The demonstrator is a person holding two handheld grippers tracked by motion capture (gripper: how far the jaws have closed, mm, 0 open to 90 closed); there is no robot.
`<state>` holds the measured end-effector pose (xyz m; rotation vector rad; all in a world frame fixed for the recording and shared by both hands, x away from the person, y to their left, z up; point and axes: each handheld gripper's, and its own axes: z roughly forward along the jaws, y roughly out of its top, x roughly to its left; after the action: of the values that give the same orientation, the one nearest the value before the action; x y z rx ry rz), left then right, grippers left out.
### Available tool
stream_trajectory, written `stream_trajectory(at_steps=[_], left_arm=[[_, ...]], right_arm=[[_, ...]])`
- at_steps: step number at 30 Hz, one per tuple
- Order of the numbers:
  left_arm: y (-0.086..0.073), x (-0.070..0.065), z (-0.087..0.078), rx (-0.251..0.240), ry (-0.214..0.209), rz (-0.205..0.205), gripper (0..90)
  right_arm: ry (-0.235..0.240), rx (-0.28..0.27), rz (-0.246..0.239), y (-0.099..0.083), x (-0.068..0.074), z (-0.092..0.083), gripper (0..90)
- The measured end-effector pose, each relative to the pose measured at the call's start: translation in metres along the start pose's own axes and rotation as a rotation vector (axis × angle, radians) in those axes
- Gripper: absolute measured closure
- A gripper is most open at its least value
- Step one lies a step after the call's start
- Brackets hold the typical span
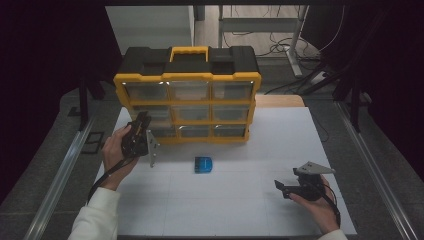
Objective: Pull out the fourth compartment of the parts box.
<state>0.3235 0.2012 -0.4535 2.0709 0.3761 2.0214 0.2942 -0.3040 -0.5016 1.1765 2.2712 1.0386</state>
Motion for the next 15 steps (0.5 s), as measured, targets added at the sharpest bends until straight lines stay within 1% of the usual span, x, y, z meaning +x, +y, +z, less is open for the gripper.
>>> stream_trajectory(at_steps=[15], left_arm=[[-0.0008,-0.0002,-0.0043,-0.006,0.003,0.007,73.0]], right_arm=[[-0.002,-0.001,0.001,-0.0002,-0.0001,-0.0002,14.7]])
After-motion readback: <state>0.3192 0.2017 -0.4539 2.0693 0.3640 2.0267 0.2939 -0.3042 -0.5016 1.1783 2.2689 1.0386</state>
